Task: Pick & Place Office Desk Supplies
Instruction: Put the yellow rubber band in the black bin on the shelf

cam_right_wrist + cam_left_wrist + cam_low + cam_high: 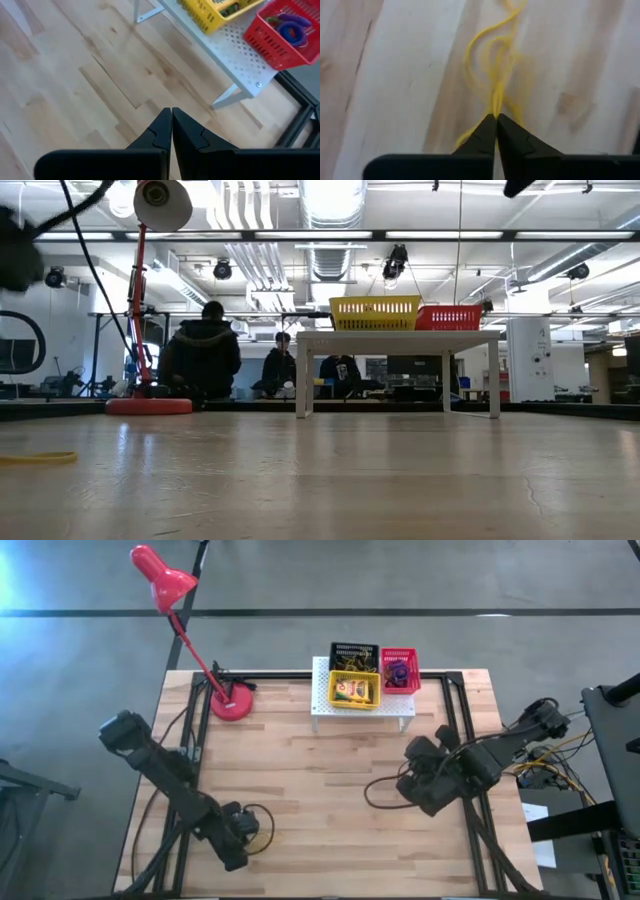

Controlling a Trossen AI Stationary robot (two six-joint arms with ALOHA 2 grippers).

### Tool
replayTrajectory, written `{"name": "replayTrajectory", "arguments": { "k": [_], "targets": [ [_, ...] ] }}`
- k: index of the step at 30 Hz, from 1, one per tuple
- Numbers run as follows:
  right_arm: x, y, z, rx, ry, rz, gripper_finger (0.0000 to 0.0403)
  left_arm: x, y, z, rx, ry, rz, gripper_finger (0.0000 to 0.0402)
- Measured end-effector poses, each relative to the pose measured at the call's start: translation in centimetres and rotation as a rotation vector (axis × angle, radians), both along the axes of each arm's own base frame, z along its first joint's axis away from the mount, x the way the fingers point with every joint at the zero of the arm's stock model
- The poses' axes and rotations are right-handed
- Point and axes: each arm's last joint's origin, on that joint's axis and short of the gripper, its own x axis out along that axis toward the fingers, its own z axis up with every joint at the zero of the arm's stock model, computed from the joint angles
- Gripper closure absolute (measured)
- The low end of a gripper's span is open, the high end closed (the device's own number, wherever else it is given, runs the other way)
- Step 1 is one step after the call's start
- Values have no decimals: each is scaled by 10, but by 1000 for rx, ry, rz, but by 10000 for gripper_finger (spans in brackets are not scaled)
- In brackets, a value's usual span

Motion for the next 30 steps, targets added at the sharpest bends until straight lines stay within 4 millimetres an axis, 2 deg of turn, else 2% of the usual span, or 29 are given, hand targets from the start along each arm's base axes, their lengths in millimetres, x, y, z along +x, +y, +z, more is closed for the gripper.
{"name": "replayTrajectory", "arguments": {
  "k": [3, 7, 10, 15, 19, 22, 27, 30],
  "targets": [
    [-8, -4, -7, 4, -4, -2, 394, 7, -2, 20, -49, -30, 30, 392],
    [-13, -7, -26, 26, -35, -22, 394, 11, 7, 54, -78, -29, 80, 398],
    [-13, -7, -44, 57, -89, 1, 394, 18, 20, 85, -116, -78, 112, 399],
    [-8, -4, -68, 124, -232, 94, 394, 43, 46, 121, -125, -229, 132, 400],
    [-8, -3, -79, 185, -365, 139, 392, 73, 74, 134, -62, -304, 148, 400],
    [-11, -5, -79, 236, -464, 142, 377, 95, 97, 140, -7, -361, 157, 400],
    [-21, -11, -70, 292, -583, 150, 327, 135, 129, 146, 86, -480, 138, 401],
    [-25, -15, -60, 302, -654, 177, 289, 160, 141, 153, 133, -531, 89, 401]
  ]
}}
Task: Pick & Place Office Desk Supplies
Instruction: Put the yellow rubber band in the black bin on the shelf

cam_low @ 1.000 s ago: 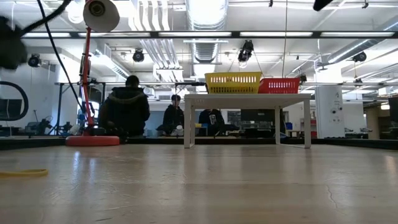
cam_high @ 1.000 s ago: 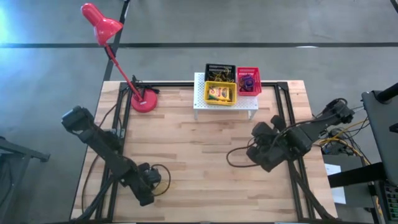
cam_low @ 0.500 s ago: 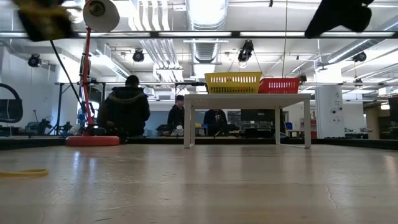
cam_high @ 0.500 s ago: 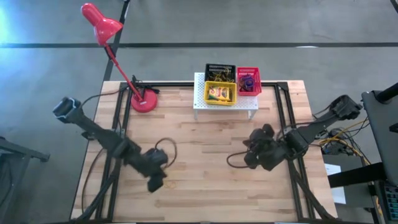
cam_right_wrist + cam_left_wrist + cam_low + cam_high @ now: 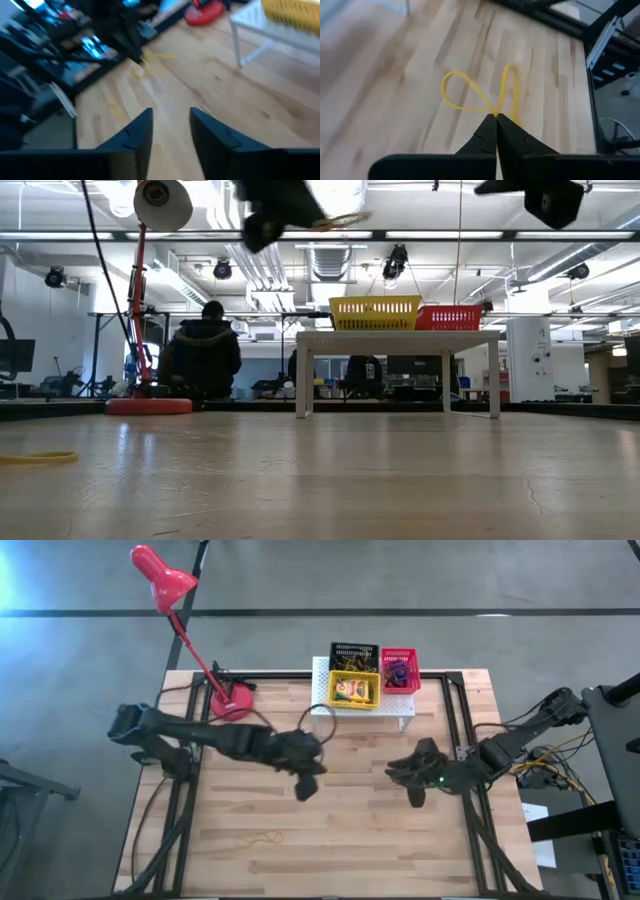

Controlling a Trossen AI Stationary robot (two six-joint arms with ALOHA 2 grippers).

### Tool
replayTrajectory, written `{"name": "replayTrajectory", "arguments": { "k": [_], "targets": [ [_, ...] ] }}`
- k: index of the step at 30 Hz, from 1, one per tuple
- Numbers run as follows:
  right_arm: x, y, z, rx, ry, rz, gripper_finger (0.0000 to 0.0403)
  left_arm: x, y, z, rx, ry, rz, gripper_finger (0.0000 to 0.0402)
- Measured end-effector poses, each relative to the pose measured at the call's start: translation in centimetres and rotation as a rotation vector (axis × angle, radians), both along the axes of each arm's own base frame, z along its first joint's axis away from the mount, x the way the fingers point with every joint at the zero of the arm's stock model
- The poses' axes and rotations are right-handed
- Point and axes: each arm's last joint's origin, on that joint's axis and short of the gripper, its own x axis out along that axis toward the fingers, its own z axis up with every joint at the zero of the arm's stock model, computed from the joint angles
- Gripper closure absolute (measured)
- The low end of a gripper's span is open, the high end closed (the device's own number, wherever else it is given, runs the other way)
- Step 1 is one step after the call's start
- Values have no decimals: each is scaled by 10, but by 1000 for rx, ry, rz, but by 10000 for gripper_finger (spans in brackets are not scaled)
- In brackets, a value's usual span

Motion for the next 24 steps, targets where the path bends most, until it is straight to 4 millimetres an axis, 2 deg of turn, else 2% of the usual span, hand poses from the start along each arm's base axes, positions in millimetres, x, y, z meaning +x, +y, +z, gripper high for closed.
{"name": "replayTrajectory", "arguments": {
  "k": [6, 12, 16, 24],
  "targets": [
    [-1, -4, 19, -45, -127, 47, 215, 48, 3, 25, 117, -91, -95, 401],
    [2, -2, 20, -86, -106, 109, 167, 81, -7, 50, 191, -190, -193, 401],
    [9, 3, 20, -121, -125, 152, 150, 89, -12, 60, 216, -225, -217, 401],
    [18, 7, 17, -191, -125, 171, 148, 87, -12, 53, 217, -166, -225, 401]
  ]
}}
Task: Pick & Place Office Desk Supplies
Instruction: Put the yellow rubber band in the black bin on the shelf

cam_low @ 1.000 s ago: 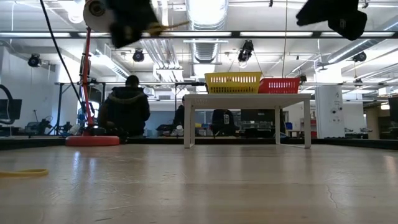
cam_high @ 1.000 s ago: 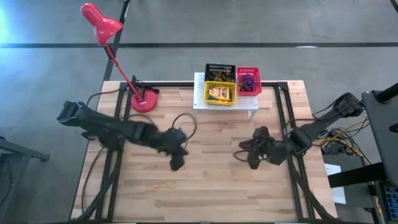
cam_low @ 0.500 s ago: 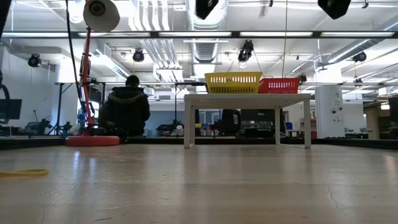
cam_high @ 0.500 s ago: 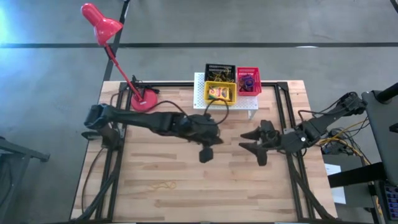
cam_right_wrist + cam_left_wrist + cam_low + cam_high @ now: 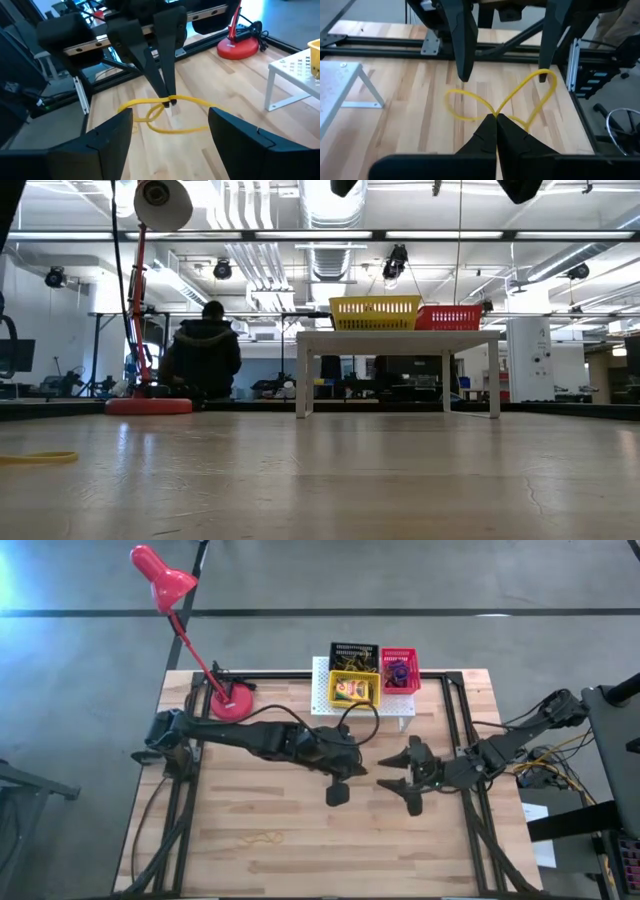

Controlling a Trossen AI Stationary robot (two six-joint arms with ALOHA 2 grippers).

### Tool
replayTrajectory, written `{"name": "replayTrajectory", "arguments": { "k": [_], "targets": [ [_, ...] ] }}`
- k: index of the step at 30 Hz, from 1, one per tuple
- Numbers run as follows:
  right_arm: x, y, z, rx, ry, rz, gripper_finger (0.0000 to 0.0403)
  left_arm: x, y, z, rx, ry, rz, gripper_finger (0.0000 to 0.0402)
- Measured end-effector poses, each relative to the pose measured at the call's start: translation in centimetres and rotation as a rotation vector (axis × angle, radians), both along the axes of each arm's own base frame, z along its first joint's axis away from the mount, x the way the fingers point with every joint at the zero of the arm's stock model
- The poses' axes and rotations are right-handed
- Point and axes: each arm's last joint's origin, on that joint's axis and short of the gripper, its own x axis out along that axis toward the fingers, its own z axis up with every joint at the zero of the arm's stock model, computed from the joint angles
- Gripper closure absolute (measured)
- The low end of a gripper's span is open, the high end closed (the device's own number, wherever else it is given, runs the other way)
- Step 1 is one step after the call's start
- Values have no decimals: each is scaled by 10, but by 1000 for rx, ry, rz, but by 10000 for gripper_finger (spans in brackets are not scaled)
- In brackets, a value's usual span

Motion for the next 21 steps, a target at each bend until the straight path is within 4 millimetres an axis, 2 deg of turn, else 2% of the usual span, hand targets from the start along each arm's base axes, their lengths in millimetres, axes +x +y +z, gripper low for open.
{"name": "replayTrajectory", "arguments": {
  "k": [10, 17, 21],
  "targets": [
    [-2, -5, 6, 15, -18, 35, 147, -7, 3, -9, 98, 109, 57, 401],
    [20, -20, -10, -78, 70, 3, 153, -7, 5, -13, 145, 126, 83, 401],
    [30, -27, -16, -97, 107, 59, 162, -7, 4, -15, 146, 125, 79, 401]
  ]
}}
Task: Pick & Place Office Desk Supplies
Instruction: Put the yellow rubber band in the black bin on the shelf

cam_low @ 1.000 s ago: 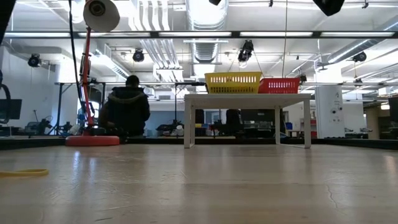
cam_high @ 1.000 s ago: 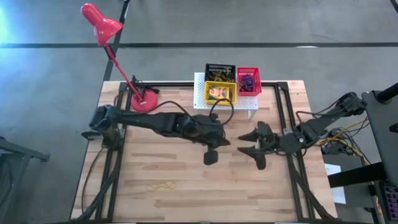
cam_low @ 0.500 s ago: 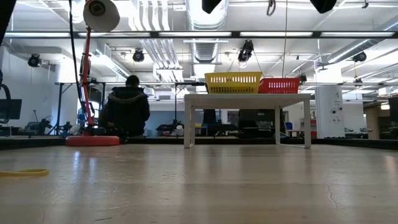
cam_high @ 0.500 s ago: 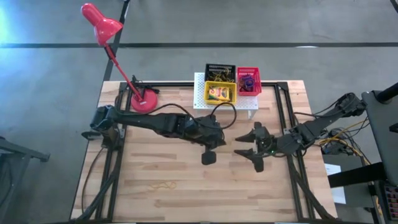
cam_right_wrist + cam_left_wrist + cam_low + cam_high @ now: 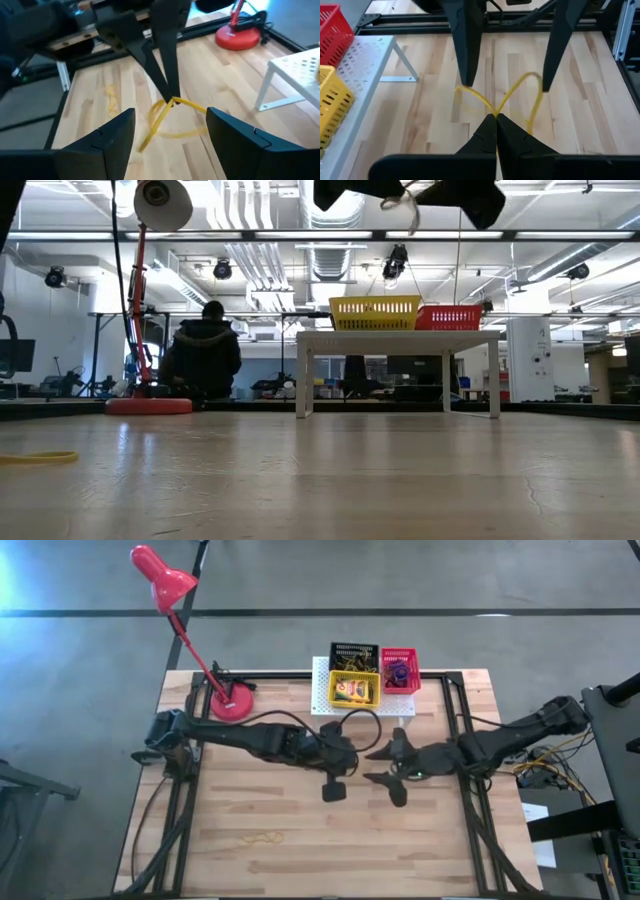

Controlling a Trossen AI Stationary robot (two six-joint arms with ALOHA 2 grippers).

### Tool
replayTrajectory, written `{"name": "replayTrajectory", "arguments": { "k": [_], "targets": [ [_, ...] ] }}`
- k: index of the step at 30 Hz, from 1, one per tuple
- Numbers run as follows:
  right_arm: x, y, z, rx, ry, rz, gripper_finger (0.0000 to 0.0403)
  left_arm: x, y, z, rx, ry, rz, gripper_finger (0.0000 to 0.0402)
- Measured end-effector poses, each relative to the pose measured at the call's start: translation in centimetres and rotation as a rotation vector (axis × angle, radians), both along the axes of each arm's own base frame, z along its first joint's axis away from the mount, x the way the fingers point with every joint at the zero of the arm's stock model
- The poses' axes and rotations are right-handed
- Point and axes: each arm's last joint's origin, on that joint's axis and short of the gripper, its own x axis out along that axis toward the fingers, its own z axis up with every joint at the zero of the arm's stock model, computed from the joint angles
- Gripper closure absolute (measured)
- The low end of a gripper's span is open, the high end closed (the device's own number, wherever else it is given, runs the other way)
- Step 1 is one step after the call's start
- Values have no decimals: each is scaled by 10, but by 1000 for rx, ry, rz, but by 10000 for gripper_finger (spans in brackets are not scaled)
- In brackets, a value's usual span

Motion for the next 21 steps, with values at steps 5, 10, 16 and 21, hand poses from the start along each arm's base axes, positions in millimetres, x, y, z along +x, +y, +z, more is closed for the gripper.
{"name": "replayTrajectory", "arguments": {
  "k": [5, 10, 16, 21],
  "targets": [
    [5, -4, -4, -48, 27, 54, 178, -1, -4, 0, 31, 5, -41, 401],
    [8, -5, -7, -134, 48, 85, 193, -1, -8, 0, 47, 7, -81, 401],
    [8, -3, -6, -130, 59, 116, 211, -1, -8, -2, 38, 10, -87, 401],
    [10, -1, 10, -182, 57, 145, 215, -2, -9, -11, -10, 42, -94, 401]
  ]
}}
